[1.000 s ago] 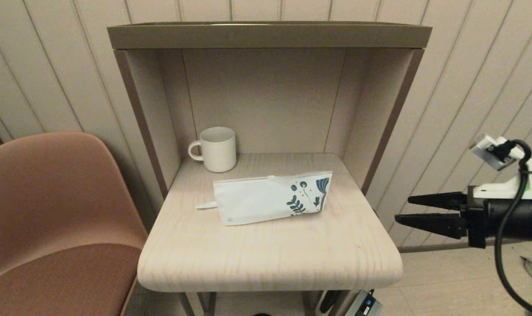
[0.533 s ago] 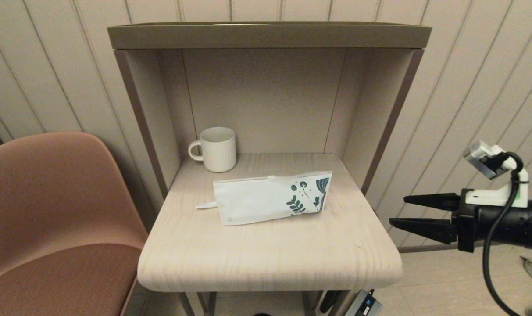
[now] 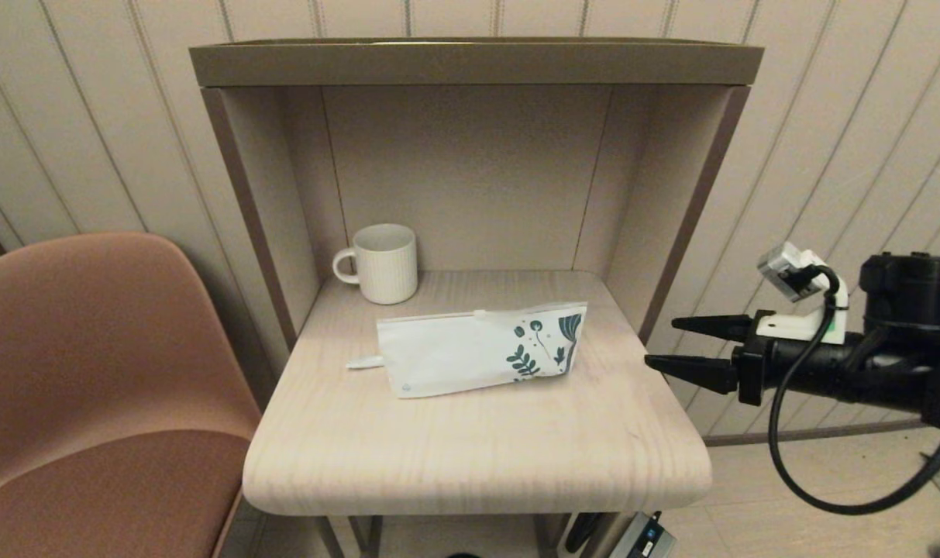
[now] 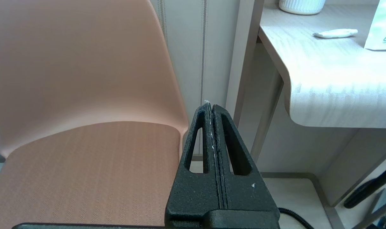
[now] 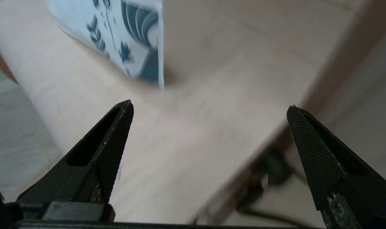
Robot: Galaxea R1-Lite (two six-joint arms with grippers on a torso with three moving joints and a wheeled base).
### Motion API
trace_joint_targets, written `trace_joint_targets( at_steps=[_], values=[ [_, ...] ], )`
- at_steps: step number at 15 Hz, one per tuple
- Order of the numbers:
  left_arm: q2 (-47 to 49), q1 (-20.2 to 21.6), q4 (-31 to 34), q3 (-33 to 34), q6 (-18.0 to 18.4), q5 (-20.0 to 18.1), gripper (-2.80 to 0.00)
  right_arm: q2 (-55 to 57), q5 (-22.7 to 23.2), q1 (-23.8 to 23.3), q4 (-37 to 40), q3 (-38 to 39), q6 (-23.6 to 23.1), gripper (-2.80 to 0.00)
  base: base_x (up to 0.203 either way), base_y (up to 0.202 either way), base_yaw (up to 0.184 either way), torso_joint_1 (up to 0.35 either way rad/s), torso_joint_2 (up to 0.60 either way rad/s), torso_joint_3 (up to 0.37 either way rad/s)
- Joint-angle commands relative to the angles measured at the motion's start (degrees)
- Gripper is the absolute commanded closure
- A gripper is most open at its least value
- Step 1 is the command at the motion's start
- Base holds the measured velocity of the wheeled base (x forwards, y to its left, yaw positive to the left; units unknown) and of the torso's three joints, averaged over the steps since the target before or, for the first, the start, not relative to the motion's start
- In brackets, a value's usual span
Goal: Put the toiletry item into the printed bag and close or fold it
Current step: Pick up the storage bag
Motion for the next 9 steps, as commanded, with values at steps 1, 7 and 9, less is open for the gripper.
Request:
trace_joint_targets(
  at_steps=[1, 7, 9],
  values=[
    [-0.02, 0.02, -0.05, 0.0, -0.09, 0.0, 0.0, 4.24, 3.16, 1.45, -0.91, -2.66, 0.03, -2.8, 0.0, 0.0, 0.0, 0.0, 0.0, 0.0],
    [-0.02, 0.02, -0.05, 0.0, -0.01, 0.0, 0.0, 3.45, 4.8, 8.78, -0.72, -4.51, -0.22, -2.8, 0.0, 0.0, 0.0, 0.0, 0.0, 0.0],
    [-0.02, 0.02, -0.05, 0.0, -0.01, 0.0, 0.0, 6.55, 4.91, 9.11, -0.77, -7.06, -0.31, -2.8, 0.0, 0.0, 0.0, 0.0, 0.0, 0.0]
  ],
)
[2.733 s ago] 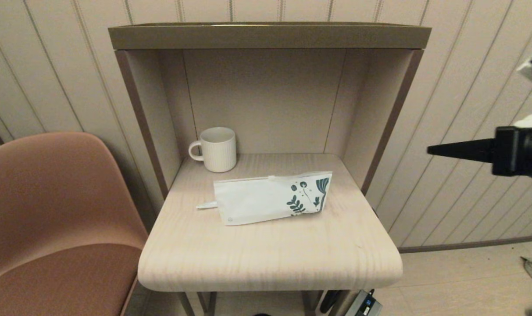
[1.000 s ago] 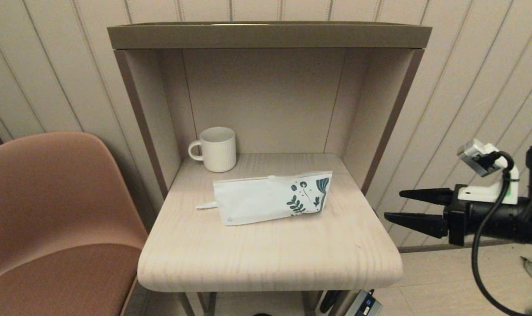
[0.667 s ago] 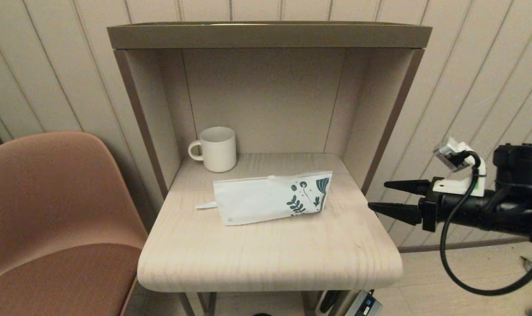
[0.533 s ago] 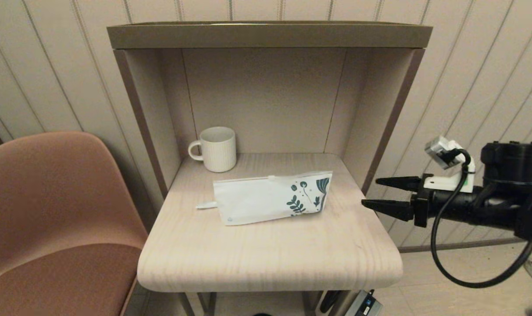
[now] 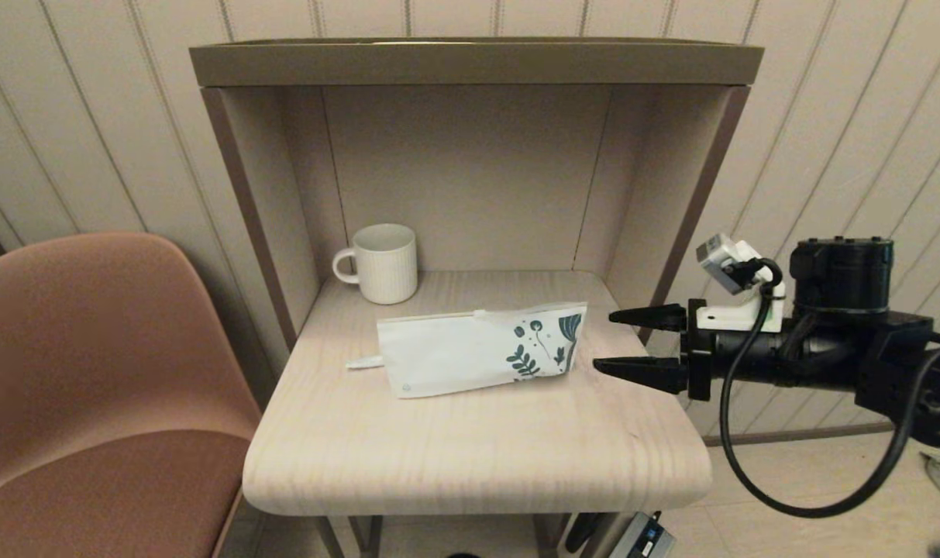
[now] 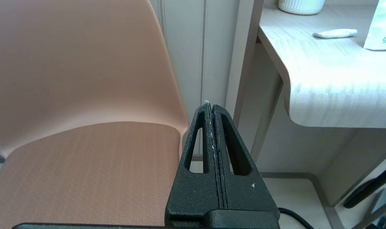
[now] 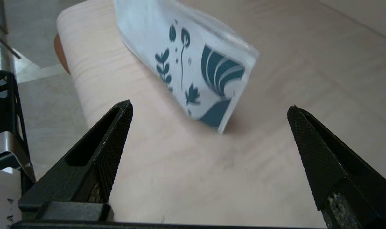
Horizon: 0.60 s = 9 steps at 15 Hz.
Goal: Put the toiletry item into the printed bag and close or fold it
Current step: Pick up the storage bag
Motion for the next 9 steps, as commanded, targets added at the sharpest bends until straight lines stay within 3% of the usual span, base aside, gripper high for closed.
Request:
trace_joint_targets(
  at_steps=[1, 7, 9],
  values=[
    [-0.02, 0.02, -0.01, 0.0, 0.0, 0.0, 0.0, 4.07, 0.53, 0.28, -0.23, -3.49, -0.16, -2.8, 0.0, 0.0, 0.0, 0.0, 0.0, 0.0],
    [-0.02, 0.02, -0.01, 0.0, 0.0, 0.0, 0.0, 15.36, 3.18, 0.43, 0.21, -15.14, 0.14, -2.8, 0.0, 0.0, 0.0, 0.0, 0.0, 0.0],
    [-0.02, 0.02, -0.01, 0.0, 0.0, 0.0, 0.0, 15.87, 3.4, 1.37, 0.55, -15.73, 0.06, -2.8, 0.0, 0.0, 0.0, 0.0, 0.0, 0.0]
  ],
)
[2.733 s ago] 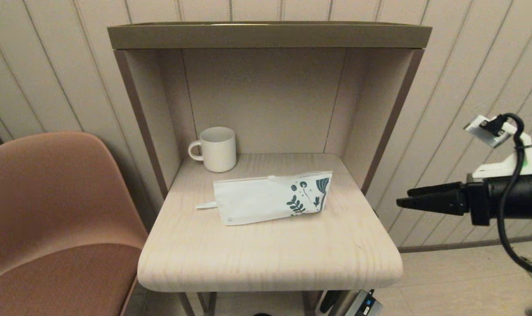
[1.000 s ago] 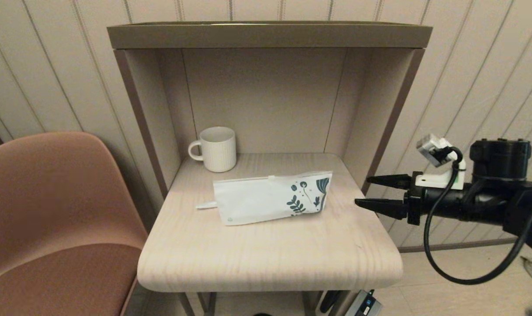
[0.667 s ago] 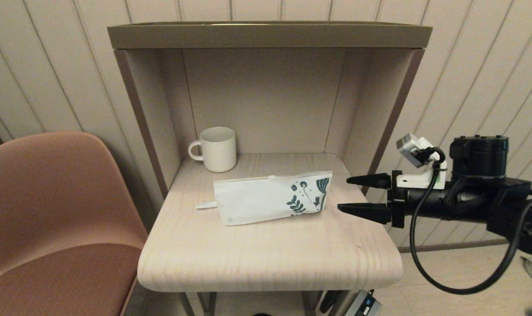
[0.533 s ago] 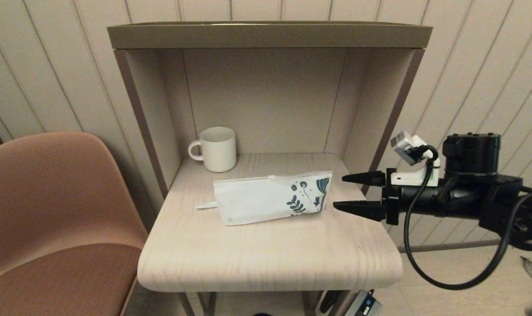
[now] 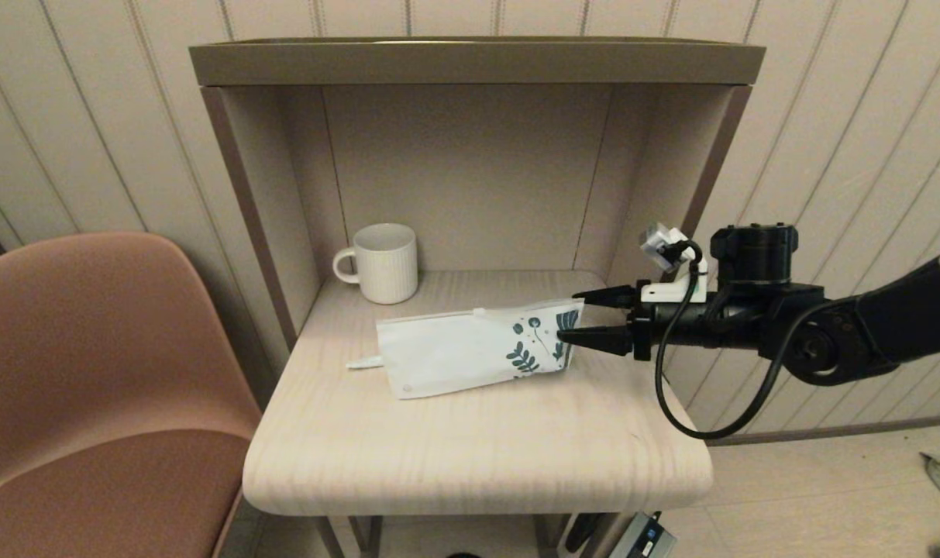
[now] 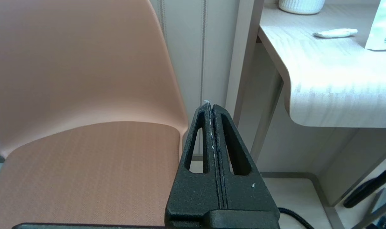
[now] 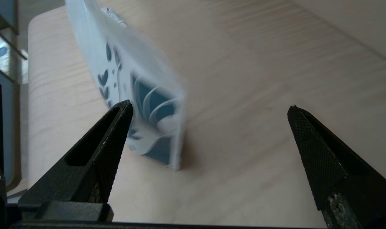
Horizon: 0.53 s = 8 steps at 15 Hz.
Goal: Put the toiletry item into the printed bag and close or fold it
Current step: Pick up the storage bag
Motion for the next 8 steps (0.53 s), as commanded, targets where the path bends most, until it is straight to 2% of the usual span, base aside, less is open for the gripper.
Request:
trace_joint_targets(
  at_steps=[1, 3, 8],
  values=[
    [-0.02, 0.02, -0.04, 0.0, -0.01, 0.0, 0.0, 2.04, 1.12, 1.38, -0.13, -0.79, -0.14, -2.8, 0.0, 0.0, 0.0, 0.0, 0.0, 0.0],
    [-0.02, 0.02, -0.04, 0.0, -0.01, 0.0, 0.0, 1.41, 3.8, 2.09, -0.13, -0.05, -0.05, -2.8, 0.0, 0.0, 0.0, 0.0, 0.0, 0.0],
    [-0.02, 0.02, -0.04, 0.0, -0.01, 0.0, 0.0, -2.2, 6.28, 4.13, -0.39, 2.95, -0.14, -2.8, 0.0, 0.0, 0.0, 0.0, 0.0, 0.0]
  ],
)
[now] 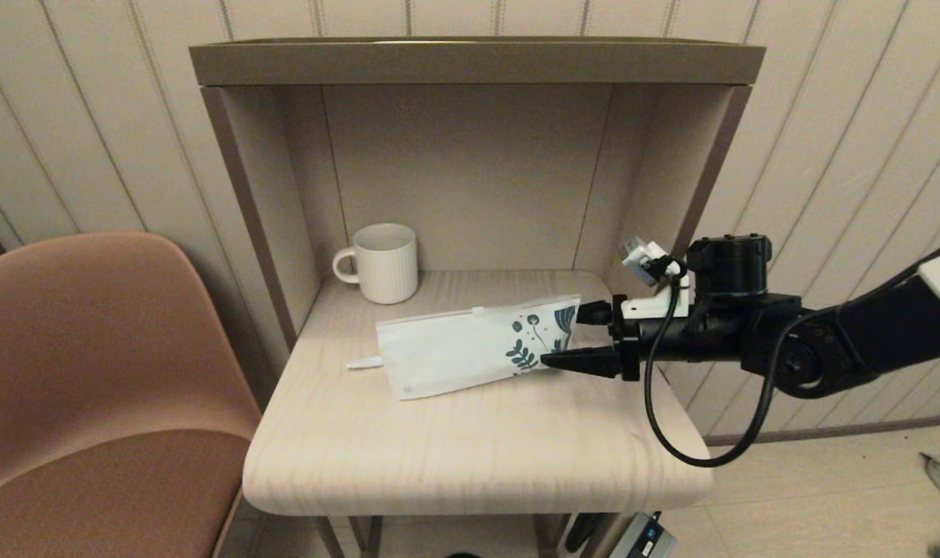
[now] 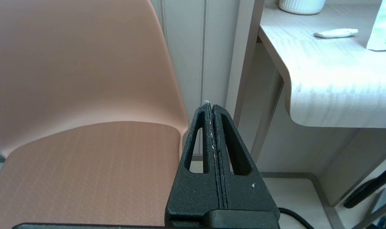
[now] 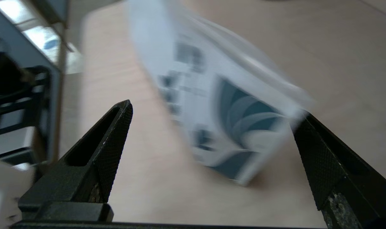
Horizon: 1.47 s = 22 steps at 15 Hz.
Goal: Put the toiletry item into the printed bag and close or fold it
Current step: Pick up the storage bag
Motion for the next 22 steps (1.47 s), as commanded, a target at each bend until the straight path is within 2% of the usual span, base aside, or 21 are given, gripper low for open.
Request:
trace_joint_targets(
  at_steps=[1, 9, 17, 22],
  values=[
    [-0.02, 0.02, -0.04, 0.0, -0.1, 0.0, 0.0, -2.77, 1.66, 1.14, -0.37, 1.68, -0.11, -2.8, 0.0, 0.0, 0.0, 0.0, 0.0, 0.0],
    [-0.02, 0.02, -0.04, 0.0, -0.09, 0.0, 0.0, -5.78, 2.78, 1.36, -0.23, 4.97, -0.28, -2.8, 0.0, 0.0, 0.0, 0.0, 0.0, 0.0],
    [-0.02, 0.02, -0.04, 0.0, -0.01, 0.0, 0.0, -0.67, 2.33, 1.36, 0.3, -0.74, -0.81, -2.8, 0.0, 0.0, 0.0, 0.0, 0.0, 0.0],
    [-0.02, 0.02, -0.04, 0.0, -0.01, 0.0, 0.0, -0.5, 2.24, 2.58, 0.31, -0.39, -2.04, -2.8, 0.0, 0.0, 0.0, 0.0, 0.0, 0.0]
  ],
)
